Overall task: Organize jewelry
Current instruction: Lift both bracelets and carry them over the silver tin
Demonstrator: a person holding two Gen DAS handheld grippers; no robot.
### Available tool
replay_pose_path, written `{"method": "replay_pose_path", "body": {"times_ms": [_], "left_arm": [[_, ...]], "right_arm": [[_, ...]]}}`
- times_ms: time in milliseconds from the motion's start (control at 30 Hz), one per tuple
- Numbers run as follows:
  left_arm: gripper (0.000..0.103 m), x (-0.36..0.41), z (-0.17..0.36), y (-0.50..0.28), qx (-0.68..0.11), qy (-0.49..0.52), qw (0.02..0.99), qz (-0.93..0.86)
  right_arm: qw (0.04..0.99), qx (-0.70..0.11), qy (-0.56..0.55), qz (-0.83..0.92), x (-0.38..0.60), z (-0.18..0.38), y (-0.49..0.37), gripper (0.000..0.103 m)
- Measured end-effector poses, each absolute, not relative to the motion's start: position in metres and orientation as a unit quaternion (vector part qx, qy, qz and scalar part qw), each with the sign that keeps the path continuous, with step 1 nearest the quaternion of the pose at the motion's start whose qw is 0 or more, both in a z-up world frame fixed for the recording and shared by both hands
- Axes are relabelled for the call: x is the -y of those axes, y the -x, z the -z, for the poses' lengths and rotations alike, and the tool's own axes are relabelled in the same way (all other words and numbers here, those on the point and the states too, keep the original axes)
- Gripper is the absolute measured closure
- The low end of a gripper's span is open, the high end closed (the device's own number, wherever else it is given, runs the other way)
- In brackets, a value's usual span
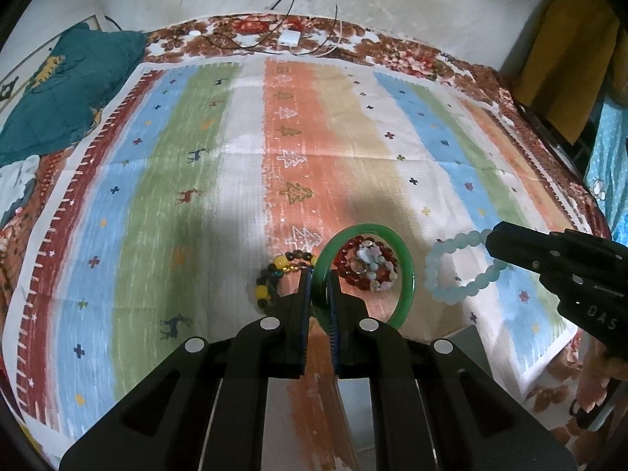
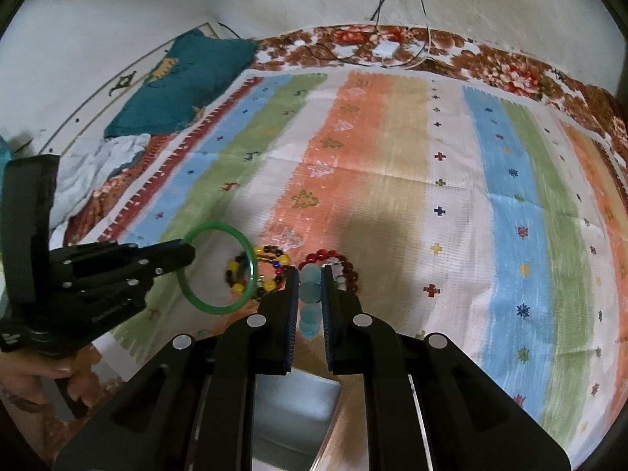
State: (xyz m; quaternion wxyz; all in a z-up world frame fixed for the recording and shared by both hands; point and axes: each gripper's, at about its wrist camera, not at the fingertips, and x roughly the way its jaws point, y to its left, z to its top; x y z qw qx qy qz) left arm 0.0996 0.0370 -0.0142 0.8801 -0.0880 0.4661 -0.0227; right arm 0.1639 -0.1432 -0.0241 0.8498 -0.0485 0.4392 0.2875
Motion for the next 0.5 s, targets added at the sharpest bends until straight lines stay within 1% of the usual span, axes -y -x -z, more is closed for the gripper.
{"method": "replay_pose_path", "body": {"times_ms": [500], "left_arm": [[0.095,-0.025,0.009,-0.061,-0.456,0.09,0.885,0.036]], "right_arm": [[0.846,-0.428,0.04,-0.316,0.159,0.016,-0.119,0.091]]}}
